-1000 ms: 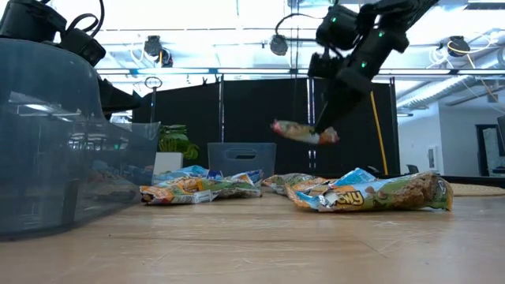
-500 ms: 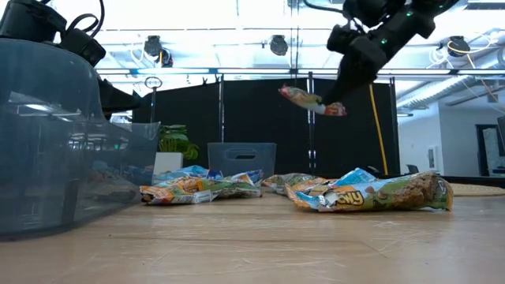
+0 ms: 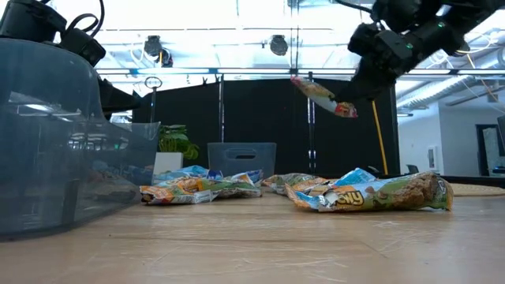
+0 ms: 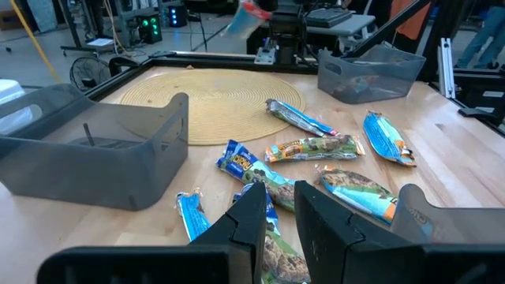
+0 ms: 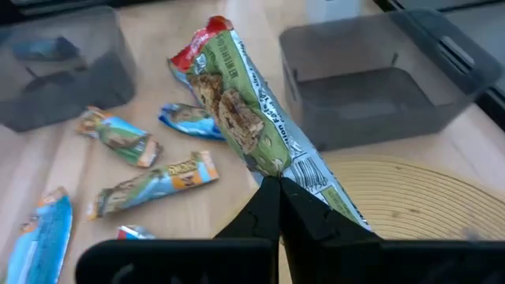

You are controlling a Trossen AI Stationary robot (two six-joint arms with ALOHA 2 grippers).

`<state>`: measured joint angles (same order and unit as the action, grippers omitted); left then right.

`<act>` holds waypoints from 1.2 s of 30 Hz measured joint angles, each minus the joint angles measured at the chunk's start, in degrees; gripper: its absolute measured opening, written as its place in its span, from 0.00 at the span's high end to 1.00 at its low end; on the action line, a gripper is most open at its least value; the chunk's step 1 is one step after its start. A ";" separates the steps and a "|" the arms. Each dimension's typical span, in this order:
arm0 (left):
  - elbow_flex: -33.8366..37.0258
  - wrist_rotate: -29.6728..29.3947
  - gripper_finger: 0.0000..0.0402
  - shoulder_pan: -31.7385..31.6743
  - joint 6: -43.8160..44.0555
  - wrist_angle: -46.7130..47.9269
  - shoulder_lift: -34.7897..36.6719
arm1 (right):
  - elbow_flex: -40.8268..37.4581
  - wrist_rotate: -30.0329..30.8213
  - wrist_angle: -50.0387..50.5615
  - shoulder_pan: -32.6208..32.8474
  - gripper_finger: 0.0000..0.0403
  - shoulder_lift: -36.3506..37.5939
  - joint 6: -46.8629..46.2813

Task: Pick and place Granola Bars by type
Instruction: Put the red granola bar into the bottom right black bin

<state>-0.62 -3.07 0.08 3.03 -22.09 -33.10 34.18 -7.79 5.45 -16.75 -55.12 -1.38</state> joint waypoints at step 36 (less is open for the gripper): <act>0.02 -0.59 0.82 0.00 -0.04 -0.44 0.00 | -31.30 -5.46 -41.96 3.70 1.00 25.47 -11.90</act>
<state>-0.60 -3.66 0.08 2.98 -22.52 -33.10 2.87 -13.25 -36.51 -13.06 -29.65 -13.28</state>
